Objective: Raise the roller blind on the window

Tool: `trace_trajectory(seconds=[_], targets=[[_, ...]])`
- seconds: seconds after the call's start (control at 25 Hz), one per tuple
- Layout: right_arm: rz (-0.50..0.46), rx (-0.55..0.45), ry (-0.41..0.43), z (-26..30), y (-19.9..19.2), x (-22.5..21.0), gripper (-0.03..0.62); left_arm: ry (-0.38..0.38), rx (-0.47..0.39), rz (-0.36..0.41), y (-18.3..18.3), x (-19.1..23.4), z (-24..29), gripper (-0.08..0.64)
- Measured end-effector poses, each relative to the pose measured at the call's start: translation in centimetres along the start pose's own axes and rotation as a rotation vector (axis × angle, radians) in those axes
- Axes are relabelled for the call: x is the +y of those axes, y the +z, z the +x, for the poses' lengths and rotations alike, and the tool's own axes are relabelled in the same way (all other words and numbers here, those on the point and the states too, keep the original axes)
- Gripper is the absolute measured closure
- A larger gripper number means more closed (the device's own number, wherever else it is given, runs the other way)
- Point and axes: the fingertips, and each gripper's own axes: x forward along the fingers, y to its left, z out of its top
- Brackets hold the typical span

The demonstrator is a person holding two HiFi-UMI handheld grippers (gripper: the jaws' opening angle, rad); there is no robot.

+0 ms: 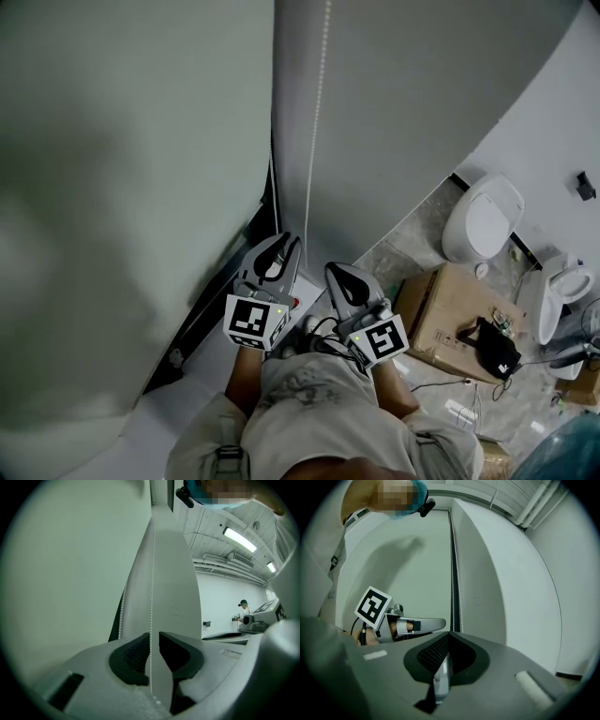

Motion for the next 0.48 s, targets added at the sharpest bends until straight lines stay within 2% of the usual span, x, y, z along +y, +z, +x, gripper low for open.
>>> trace_trajectory(seconds=[0.48], targets=[[0.009, -0.018, -0.030, 0.4, -0.3, -1.1, 0.581, -0.045, 0.008, -0.004, -0.3, 0.2, 3.4, 0.426]])
